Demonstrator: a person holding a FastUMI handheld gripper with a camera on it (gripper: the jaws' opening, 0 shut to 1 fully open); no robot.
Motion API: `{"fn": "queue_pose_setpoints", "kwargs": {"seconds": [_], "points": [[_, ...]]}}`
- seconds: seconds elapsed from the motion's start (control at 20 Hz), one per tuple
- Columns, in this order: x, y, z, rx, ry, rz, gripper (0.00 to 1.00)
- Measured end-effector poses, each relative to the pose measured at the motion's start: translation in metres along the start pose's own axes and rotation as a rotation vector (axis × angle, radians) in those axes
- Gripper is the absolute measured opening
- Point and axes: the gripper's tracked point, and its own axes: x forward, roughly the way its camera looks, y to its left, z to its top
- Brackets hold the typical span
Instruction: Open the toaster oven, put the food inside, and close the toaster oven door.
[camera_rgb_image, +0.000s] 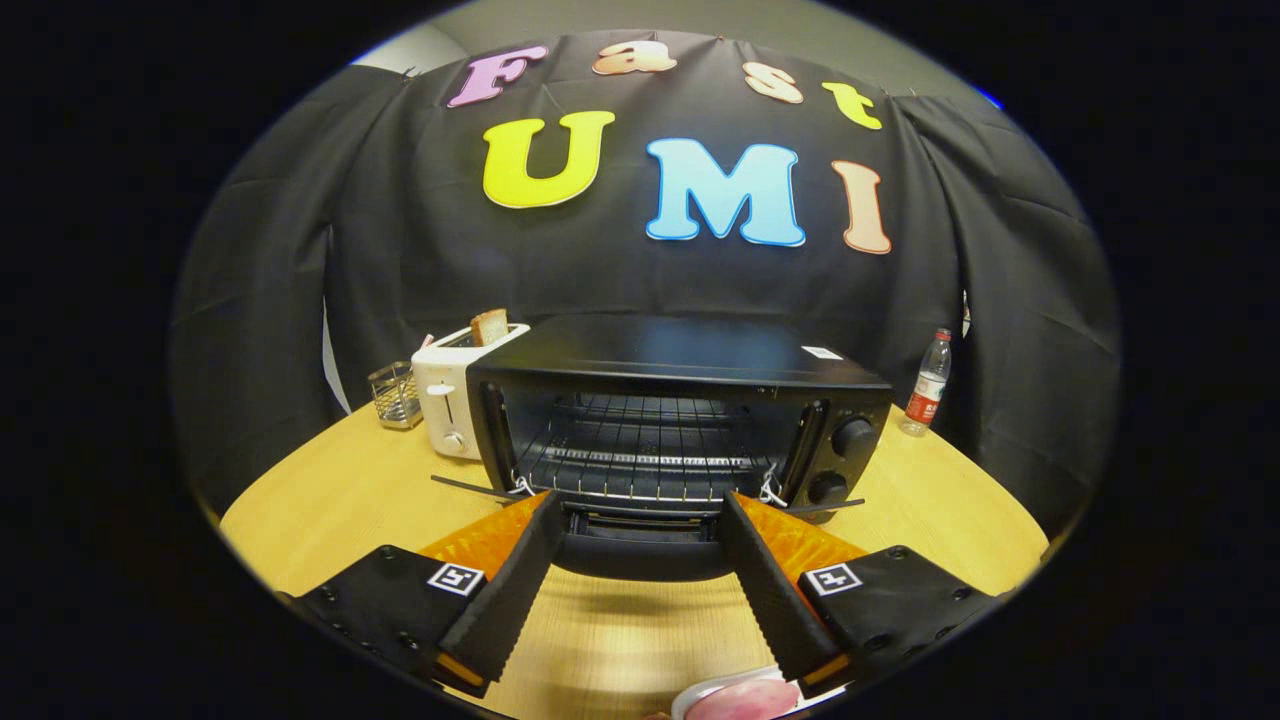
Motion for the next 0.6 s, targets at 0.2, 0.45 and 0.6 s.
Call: {"fn": "queue_pose_setpoints", "kwargs": {"seconds": [0.2, 0.45, 0.6], "points": [[-0.007, 0.002, -0.025, -0.013, 0.047, -0.024, 1.00], [-0.014, 0.006, -0.065, -0.019, 0.146, -0.031, 1.00], [-0.019, 0.012, -0.081, -0.002, 0.212, -0.015, 1.00]]}}
